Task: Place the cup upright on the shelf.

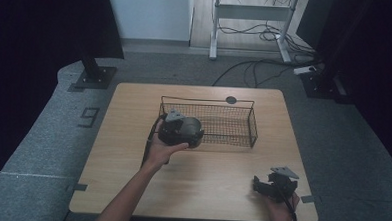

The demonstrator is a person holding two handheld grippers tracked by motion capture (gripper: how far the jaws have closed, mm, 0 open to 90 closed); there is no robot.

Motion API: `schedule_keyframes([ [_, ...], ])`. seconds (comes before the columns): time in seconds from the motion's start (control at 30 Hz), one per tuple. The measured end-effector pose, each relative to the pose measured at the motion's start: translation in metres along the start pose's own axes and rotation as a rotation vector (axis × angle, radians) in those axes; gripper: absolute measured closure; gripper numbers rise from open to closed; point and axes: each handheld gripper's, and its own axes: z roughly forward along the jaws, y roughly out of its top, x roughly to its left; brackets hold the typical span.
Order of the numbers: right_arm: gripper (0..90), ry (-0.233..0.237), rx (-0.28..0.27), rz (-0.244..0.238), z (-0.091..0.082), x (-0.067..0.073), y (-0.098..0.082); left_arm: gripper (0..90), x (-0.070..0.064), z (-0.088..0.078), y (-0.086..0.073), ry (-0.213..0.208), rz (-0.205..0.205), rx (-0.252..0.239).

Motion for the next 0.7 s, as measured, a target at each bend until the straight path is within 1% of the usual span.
schedule_keyframes([
  [0.1,2.1,0.0,0.0,-0.002,0.0,0.0,0.0,14.1,0.003,0.002,0.002,0.004,-0.002,0.0],
  [0.17,2.1,0.0,-0.002,-0.001,0.0,0.0,0.0,14.1,0.006,0.003,0.002,0.006,-0.011,0.0],
  [0.37,2.1,0.0,-0.002,-0.001,0.0,0.0,0.0,14.1,0.011,0.005,0.003,0.017,-0.014,0.001],
  [0.57,2.1,0.001,-0.002,-0.001,0.0,0.0,0.0,14.1,0.018,0.006,0.006,0.035,-0.022,0.016],
  [0.7,2.2,0.001,-0.001,-0.001,0.0,0.0,0.0,14.1,0.023,0.006,0.01,0.032,-0.034,0.015],
])
